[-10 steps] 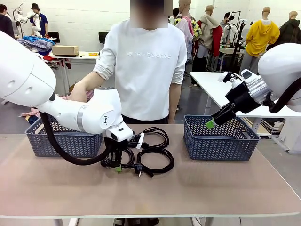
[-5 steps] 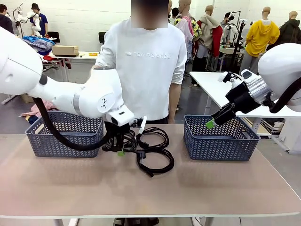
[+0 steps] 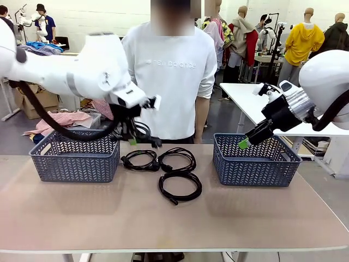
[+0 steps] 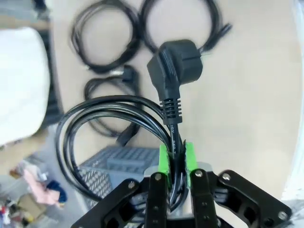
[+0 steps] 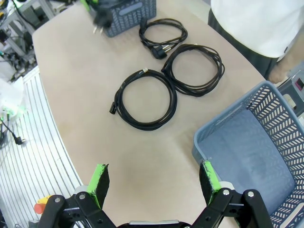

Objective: Organize the cables according to human instructions.
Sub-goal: Pick up a bundle of cables and place it in the basket indicated by the human.

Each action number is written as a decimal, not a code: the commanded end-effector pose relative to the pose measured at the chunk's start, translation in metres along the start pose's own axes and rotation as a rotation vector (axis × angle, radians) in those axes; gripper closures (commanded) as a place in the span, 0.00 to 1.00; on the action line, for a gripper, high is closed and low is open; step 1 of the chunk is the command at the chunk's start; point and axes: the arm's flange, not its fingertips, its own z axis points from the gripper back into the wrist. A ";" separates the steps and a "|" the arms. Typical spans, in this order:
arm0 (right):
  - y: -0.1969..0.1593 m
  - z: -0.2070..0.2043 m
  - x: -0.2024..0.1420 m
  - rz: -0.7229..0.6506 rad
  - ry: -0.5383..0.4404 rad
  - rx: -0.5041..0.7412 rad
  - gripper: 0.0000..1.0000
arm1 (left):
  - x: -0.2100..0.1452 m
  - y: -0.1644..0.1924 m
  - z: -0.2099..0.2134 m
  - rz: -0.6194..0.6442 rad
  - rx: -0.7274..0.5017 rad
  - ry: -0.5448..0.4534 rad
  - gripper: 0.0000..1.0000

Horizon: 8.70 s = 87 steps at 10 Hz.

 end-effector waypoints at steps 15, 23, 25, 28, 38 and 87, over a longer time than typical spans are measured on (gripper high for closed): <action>-0.002 0.000 0.001 0.010 -0.026 0.016 0.00 | -0.208 0.059 -0.023 0.457 0.094 0.001 1.00; -0.002 0.000 0.001 0.010 -0.026 0.016 0.00 | -0.214 0.055 -0.033 0.477 0.085 -0.010 0.61; -0.002 0.000 0.001 0.010 -0.026 0.016 0.00 | -0.213 0.054 -0.028 0.486 0.082 -0.016 0.41; -0.002 0.000 0.001 0.010 -0.026 0.016 0.00 | -0.210 0.048 -0.023 0.491 0.037 -0.025 0.00; -0.002 0.000 0.001 0.010 -0.026 0.016 0.00 | -0.206 0.043 -0.022 0.513 -0.008 -0.005 0.00; -0.002 0.000 0.001 0.010 -0.026 0.016 0.00 | -0.002 0.086 -0.103 0.169 -0.073 0.115 0.00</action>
